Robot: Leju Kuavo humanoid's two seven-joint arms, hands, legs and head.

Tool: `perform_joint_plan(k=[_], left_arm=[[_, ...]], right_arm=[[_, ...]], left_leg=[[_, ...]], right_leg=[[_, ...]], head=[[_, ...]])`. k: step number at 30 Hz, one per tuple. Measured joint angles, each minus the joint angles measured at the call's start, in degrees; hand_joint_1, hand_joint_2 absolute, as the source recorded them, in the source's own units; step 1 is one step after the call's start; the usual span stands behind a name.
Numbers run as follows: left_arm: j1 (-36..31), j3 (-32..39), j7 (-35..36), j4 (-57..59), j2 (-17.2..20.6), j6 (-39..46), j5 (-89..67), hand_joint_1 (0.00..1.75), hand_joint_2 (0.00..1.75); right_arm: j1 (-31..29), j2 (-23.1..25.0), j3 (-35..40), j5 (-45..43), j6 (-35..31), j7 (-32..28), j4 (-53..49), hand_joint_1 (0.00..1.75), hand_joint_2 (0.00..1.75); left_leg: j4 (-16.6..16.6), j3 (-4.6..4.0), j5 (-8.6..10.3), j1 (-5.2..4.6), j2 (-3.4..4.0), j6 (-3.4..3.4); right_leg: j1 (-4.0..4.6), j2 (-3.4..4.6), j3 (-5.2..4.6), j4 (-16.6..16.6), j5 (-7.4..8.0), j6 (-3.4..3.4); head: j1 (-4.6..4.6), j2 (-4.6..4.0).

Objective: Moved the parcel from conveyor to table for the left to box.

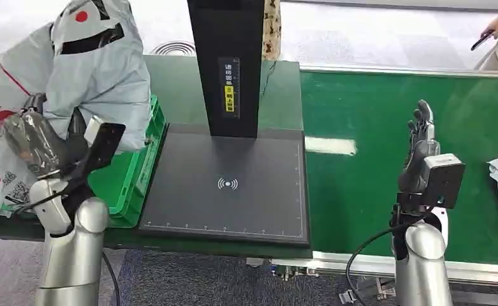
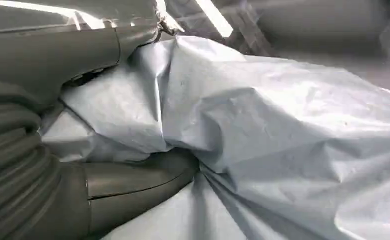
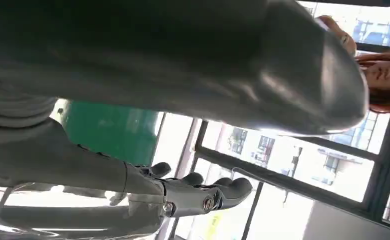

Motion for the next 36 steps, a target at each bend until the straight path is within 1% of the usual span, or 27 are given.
perform_joint_plan(k=[4, 6, 9, 11, 15, 21, 23, 27, 30, 31, 33, 36], left_arm=[[-6.3, 0.2, 12.3, 13.2, 3.4, -13.8, -3.4, 1.75, 1.75], [-9.3, -0.4, 16.7, 20.9, 4.7, -18.1, -3.4, 1.75, 1.75], [-13.6, -1.0, 20.9, 30.3, 6.2, -22.4, -3.5, 1.75, 1.75], [-15.8, -1.3, 22.1, 34.5, 7.1, -23.4, -3.5, 1.75, 1.75], [-18.5, -1.8, 22.4, 39.6, 8.2, -24.0, -3.5, 1.75, 1.75], [-19.9, -2.1, 22.5, 42.9, 8.7, -24.1, -3.6, 1.75, 1.75], [-20.3, -2.1, 23.4, 43.5, 8.8, -24.6, -3.6, 1.75, 1.75], [-21.6, -2.2, 25.6, 44.8, 9.9, -28.3, -3.6, 1.75, 1.75], [-22.8, -3.6, 27.8, 46.0, 11.2, -32.2, -3.6, 1.75, 1.75], [-23.2, -4.3, 28.8, 46.5, 11.6, -33.5, -3.6, 0.00, 1.75], [-24.2, -6.2, 30.6, 47.8, 12.2, -35.2, -3.6, 0.00, 1.75], [-25.3, -7.5, 29.9, 49.1, 12.7, -35.3, -3.3, 0.00, 1.75]], right_arm=[[-1.0, 0.1, 0.4, 2.5, 2.0, 1.2, -0.3, 0.00, 0.00], [-2.1, 0.3, 0.9, 3.4, 2.2, 1.6, 0.0, 0.00, 0.00], [-4.0, 0.7, 1.7, 4.4, 3.1, 2.6, 0.5, 0.00, 0.00], [-4.7, 0.8, 2.1, 4.7, 3.1, 3.0, 0.7, 0.00, 0.00], [-5.1, 1.1, 2.3, 4.8, 3.1, 3.1, 1.0, 0.00, 0.00], [-5.4, 1.1, 2.4, 4.8, 3.1, 3.1, 1.3, 0.00, 0.00], [-5.4, 1.1, 2.4, 4.9, 3.2, 3.1, 1.4, 0.00, 0.00], [-5.6, 1.1, 3.0, 4.9, 4.0, 2.7, 2.3, 0.00, 0.00], [-6.7, 1.2, 3.6, 5.1, 4.2, 2.3, 3.6, 0.00, 0.00], [-7.3, 1.5, 3.9, 5.1, 4.2, 2.2, 4.1, 0.00, 0.00], [-8.2, 1.9, 4.4, 5.4, 4.2, 2.1, 5.1, 0.00, 0.00], [-8.7, 2.3, 4.9, 6.0, 3.9, 2.2, 5.9, 0.00, 0.00]], left_leg=[[0.0, 0.01, 0.04, 0.03, 0.04, -0.02], [0.0, 0.01, 0.07, 0.03, 0.07, 0.01], [0.0, -0.01, 0.07, 0.03, 0.06, 0.01], [0.0, -0.03, 0.07, 0.02, 0.05, 0.02], [0.0, -0.05, 0.04, 0.01, 0.04, 0.03], [0.0, -0.04, 0.04, 0.02, 0.04, 0.03], [0.0, -0.03, 0.05, 0.02, 0.04, 0.02], [0.0, -0.03, 0.06, 0.03, 0.05, 0.01], [0.0, -0.02, 0.06, 0.03, 0.05, 0.00], [0.0, -0.03, 0.06, 0.03, 0.06, 0.00], [0.0, -0.03, 0.06, 0.04, 0.07, 0.00], [0.0, -0.03, 0.06, 0.04, 0.05, 0.00]], right_leg=[[-0.01, 0.05, 0.00, 0.1, 0.05, -0.05], [-0.02, 0.05, 0.00, 0.1, 0.05, -0.05], [-0.02, 0.04, 0.00, 0.1, 0.05, -0.05], [-0.03, 0.03, 0.00, 0.1, 0.04, -0.05], [-0.04, 0.03, -0.01, 0.1, 0.02, -0.04], [-0.03, 0.02, 0.00, 0.1, 0.02, -0.04], [-0.03, 0.02, 0.00, 0.1, 0.03, -0.04], [-0.01, 0.05, 0.00, 0.1, 0.04, -0.06], [-0.01, 0.05, -0.02, 0.1, 0.04, -0.06], [0.00, 0.06, -0.03, 0.1, 0.04, -0.06], [0.00, 0.07, -0.04, 0.1, 0.04, -0.06], [0.00, 0.05, -0.04, 0.1, 0.03, -0.06]], head=[[0.00, 0.00], [-0.02, 0.00], [-0.02, 0.00], [0.00, 0.00], [0.00, 0.00], [0.00, 0.00], [0.00, 0.00], [-0.02, 0.00], [-0.02, 0.00], [0.00, 0.00], [-0.02, 0.00], [0.00, 0.00]])
